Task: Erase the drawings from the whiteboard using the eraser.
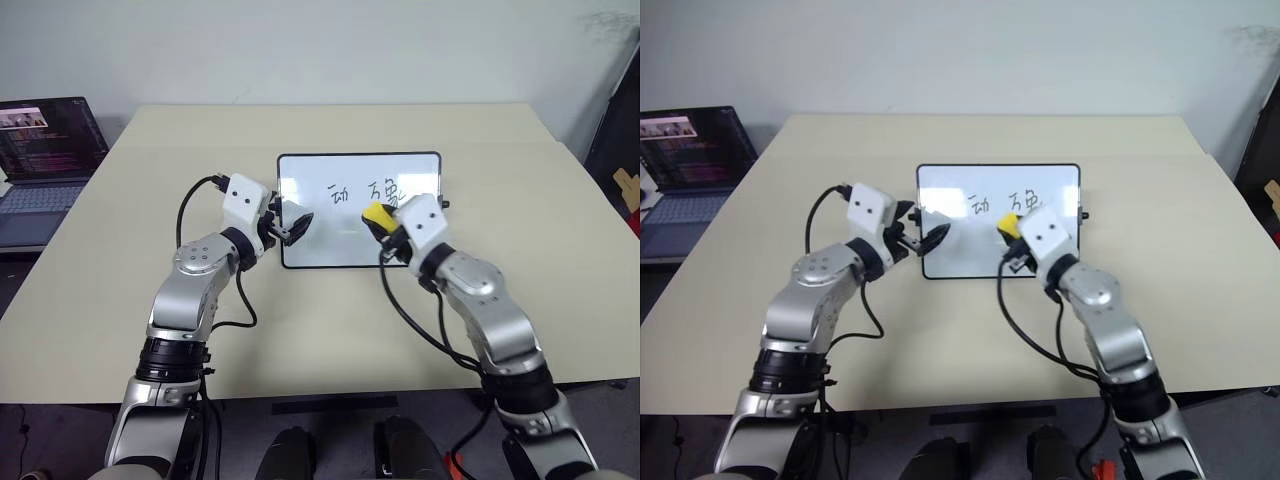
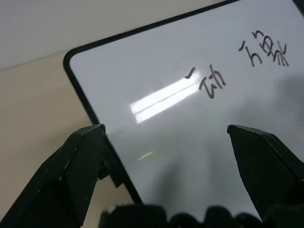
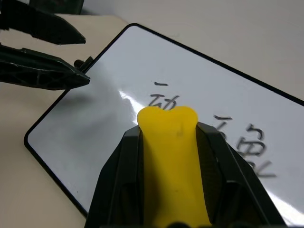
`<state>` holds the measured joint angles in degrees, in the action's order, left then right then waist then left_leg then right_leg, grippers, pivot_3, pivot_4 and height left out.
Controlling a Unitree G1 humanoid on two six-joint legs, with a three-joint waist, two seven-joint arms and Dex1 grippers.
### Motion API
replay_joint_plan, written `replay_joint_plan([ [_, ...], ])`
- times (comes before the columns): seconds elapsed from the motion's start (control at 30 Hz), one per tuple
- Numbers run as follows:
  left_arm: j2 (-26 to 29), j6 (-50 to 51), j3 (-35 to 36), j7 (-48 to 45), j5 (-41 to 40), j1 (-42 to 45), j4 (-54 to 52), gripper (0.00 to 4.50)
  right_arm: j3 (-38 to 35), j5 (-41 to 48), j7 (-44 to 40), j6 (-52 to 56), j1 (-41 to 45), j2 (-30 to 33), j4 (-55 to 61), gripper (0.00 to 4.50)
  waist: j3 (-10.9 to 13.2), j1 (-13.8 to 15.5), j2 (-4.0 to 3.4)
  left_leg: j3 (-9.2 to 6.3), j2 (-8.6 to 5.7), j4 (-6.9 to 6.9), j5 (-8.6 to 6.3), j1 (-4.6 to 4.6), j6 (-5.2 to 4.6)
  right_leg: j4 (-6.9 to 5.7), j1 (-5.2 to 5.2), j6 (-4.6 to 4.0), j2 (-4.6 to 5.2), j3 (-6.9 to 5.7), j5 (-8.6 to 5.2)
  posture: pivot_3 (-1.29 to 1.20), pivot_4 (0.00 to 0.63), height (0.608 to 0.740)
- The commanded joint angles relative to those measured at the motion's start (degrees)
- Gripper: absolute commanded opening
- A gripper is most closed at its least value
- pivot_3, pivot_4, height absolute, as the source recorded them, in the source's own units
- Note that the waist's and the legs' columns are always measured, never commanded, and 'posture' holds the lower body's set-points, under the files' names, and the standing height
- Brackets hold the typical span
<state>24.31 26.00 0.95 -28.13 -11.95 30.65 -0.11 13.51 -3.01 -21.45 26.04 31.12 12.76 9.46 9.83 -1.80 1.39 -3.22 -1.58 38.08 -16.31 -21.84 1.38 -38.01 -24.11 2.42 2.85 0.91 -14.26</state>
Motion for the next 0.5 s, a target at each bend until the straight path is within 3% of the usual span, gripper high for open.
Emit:
replay_joint_plan([
  [0.03,0.42,-0.14,0.87,0.36,0.09,0.55,-3.04,4.50,0.47,-1.52,1.66,-4.14,7.43,-2.51,-7.39,1.15,0.00,0.00,0.00,0.00,-0.01,0.00,0.04,-0.02,0.07,0.01,-0.01,0.00,0.02,0.00,0.00,0.00,0.150,0.740],
  [0.27,0.20,0.10,-0.09,-0.25,-0.16,-0.54,-5.16,4.50,-0.11,-4.08,5.18,-13.57,20.71,-5.68,-29.45,1.15,0.00,-0.07,0.00,0.02,0.02,-0.04,0.06,-0.02,0.12,0.05,-0.03,-0.01,0.12,0.01,0.00,0.00,0.150,0.740],
  [0.5,0.05,0.03,-0.71,-0.55,-0.22,-1.25,-5.90,4.50,-0.12,-5.60,8.64,-19.31,26.16,-8.11,-42.25,1.15,0.00,-0.12,0.00,0.05,0.02,-0.06,0.06,-0.05,0.12,0.05,-0.06,-0.01,0.18,0.03,0.00,0.00,0.150,0.740],
])
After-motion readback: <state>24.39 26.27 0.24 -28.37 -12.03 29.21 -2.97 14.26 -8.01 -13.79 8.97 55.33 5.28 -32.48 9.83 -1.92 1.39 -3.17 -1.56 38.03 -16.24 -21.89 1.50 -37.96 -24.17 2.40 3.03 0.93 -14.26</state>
